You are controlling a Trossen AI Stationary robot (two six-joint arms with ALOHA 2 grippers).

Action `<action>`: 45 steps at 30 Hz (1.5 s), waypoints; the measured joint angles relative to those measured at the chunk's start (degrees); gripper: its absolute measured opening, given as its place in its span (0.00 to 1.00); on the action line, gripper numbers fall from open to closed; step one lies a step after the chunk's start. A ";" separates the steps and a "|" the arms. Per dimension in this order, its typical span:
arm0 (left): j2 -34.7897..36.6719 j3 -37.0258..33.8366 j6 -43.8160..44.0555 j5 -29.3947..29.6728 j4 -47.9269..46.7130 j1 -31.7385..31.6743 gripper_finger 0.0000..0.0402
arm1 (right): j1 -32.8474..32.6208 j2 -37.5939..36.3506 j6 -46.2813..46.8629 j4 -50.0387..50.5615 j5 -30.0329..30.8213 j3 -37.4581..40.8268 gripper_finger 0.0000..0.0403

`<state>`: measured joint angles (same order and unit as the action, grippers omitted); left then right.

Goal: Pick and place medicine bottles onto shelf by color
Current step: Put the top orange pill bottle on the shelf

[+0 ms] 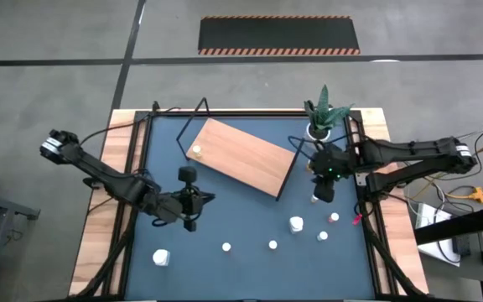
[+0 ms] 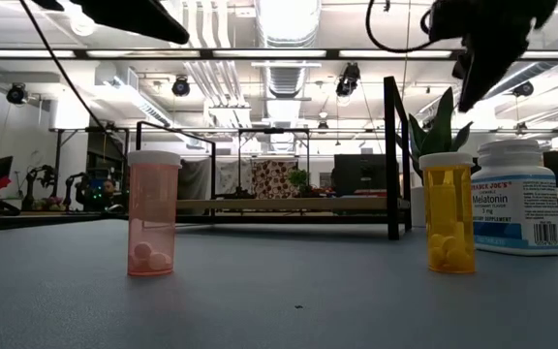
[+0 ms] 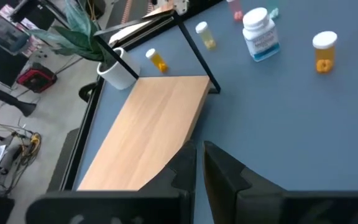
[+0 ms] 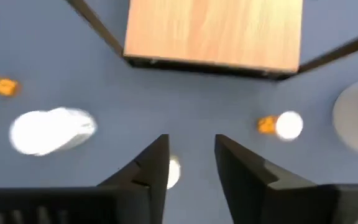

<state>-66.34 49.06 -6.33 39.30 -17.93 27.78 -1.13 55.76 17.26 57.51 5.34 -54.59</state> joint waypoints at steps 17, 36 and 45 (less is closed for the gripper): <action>1.72 -1.84 -0.24 0.01 0.18 0.18 0.02 | 1.95 1.04 9.77 -14.70 20.12 9.84 0.52; 1.90 -2.67 -0.39 0.00 -0.13 0.18 0.03 | 4.55 9.88 39.63 -8.93 25.26 11.78 0.52; 2.00 -2.74 -0.17 -0.01 -0.67 0.18 0.02 | 4.55 14.69 40.71 -9.31 27.26 11.78 0.52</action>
<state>-64.34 46.32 -6.50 39.29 -18.61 27.97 3.42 70.46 57.98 48.20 32.60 -42.81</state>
